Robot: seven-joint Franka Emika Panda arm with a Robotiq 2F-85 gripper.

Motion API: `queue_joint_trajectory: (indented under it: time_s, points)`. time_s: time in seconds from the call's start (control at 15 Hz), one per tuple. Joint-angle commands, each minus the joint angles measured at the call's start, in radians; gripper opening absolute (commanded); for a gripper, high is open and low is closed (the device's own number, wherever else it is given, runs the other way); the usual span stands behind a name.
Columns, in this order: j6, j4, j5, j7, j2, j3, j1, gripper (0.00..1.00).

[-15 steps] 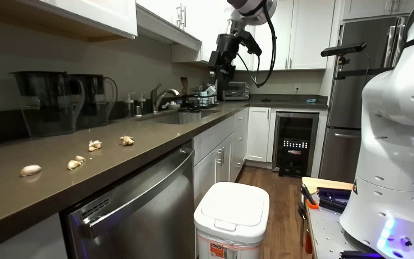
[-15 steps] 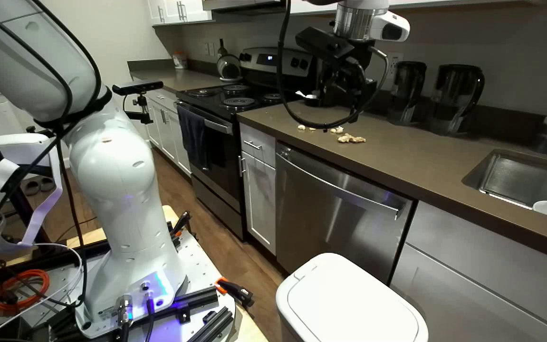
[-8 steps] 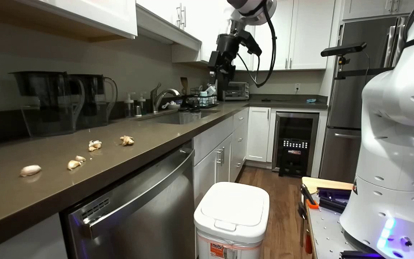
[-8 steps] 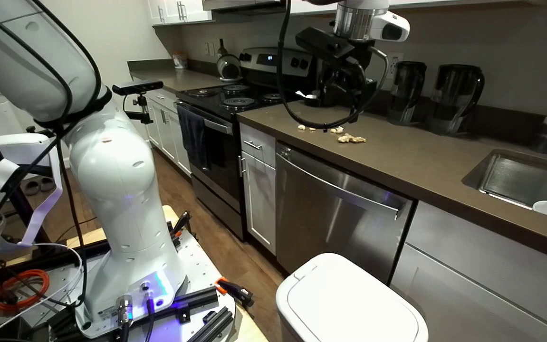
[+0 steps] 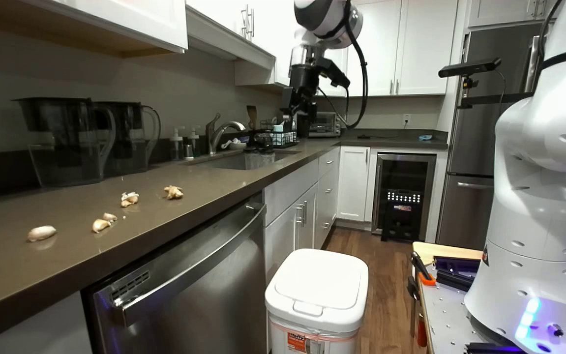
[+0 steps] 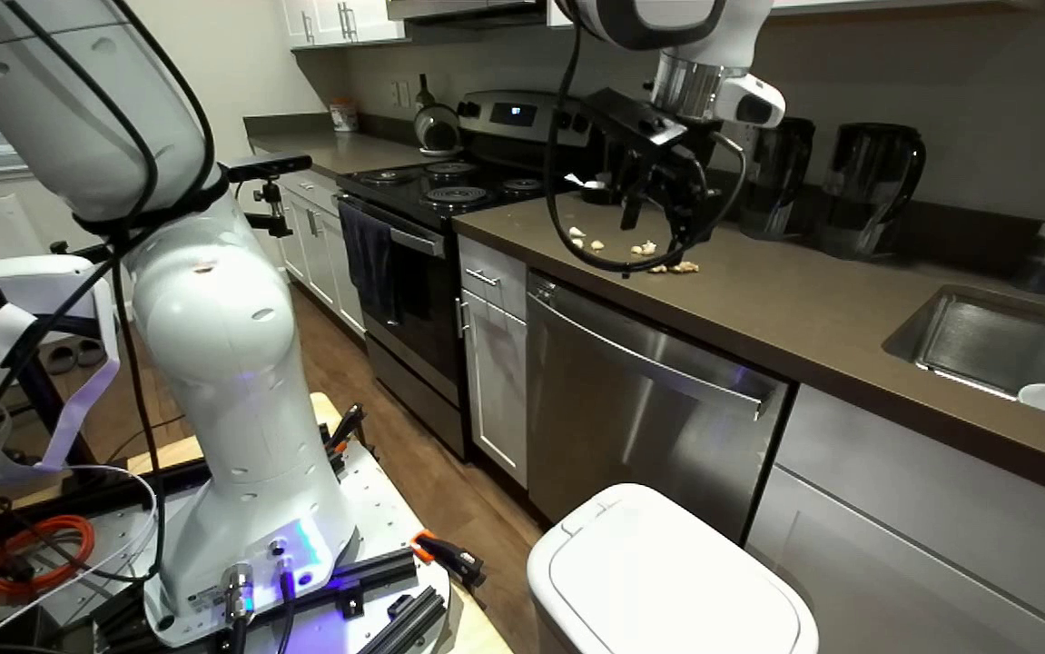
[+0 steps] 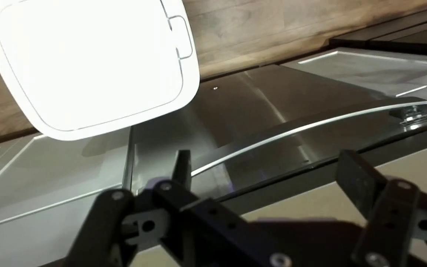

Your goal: Open the white bin

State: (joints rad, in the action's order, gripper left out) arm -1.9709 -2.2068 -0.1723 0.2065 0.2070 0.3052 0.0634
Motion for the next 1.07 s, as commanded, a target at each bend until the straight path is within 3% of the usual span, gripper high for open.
queue_joint_trajectory:
  time_s: [0.0, 0.4, 0.8, 1.0]
  points:
    - [0.059, 0.115, -0.006, 0.003, -0.201, -0.033, 0.032, 1.00]
    - [-0.081, 0.084, 0.039, -0.010, -0.378, -0.083, 0.064, 1.00]
    - [-0.449, -0.087, -0.015, 0.019, -0.442, -0.120, 0.106, 1.00]
    - [-0.568, -0.164, -0.091, 0.049, -0.479, -0.161, 0.137, 1.00]
